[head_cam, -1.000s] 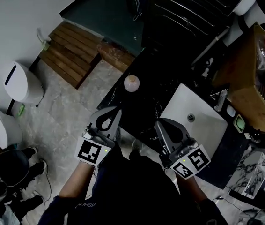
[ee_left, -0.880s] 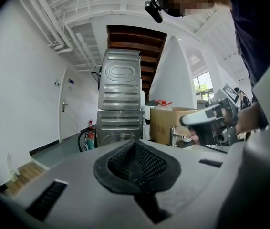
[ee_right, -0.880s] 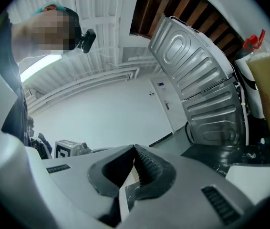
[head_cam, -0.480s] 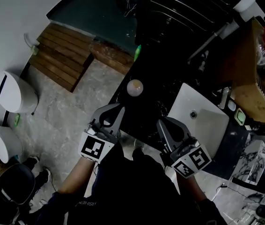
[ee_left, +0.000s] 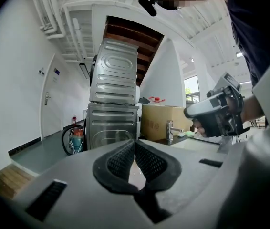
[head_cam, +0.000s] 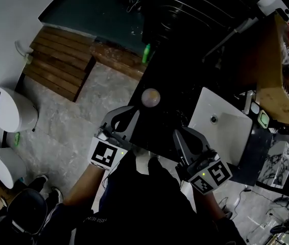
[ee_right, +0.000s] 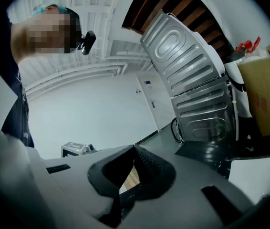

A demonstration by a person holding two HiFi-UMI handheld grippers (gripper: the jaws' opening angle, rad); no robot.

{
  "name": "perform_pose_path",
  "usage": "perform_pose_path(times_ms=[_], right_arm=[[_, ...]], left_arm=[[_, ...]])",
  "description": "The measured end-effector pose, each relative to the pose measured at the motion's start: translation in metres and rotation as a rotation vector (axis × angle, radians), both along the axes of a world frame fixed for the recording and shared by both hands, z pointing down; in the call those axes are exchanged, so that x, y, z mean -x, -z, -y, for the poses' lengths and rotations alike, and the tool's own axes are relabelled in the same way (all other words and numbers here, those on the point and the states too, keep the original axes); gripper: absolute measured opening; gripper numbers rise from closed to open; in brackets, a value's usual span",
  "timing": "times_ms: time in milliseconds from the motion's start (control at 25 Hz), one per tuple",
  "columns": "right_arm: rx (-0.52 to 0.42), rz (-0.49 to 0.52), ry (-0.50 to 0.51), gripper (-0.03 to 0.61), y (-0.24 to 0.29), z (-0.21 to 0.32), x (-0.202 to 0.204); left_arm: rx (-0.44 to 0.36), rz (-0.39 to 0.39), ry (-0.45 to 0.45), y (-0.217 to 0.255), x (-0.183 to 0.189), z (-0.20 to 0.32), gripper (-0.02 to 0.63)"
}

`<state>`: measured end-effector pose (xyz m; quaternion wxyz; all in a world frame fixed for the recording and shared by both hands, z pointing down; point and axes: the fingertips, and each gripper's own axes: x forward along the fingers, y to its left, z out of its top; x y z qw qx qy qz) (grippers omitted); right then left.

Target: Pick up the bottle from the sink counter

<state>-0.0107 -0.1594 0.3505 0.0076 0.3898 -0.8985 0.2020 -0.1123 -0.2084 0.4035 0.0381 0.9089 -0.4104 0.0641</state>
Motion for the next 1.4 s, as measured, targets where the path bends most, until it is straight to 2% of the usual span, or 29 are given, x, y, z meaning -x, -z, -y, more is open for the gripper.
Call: perform_pose_path(times_ms=[440, 680, 1400], right_arm=[[0.051, -0.024, -0.073, 0.023, -0.021, 0.011, 0.0], [0.068, -0.03, -0.096, 0.023, -0.03, 0.009, -0.004], [0.138, -0.037, -0.11, 0.023, -0.06, 0.004, -0.022]], left_arm=[[0.014, 0.009, -0.087, -0.026, -0.005, 0.026, 0.015], [0.003, 0.028, -0.13, -0.035, -0.012, 0.03, 0.05], [0.018, 0.041, -0.171, -0.065, -0.035, 0.048, 0.176]])
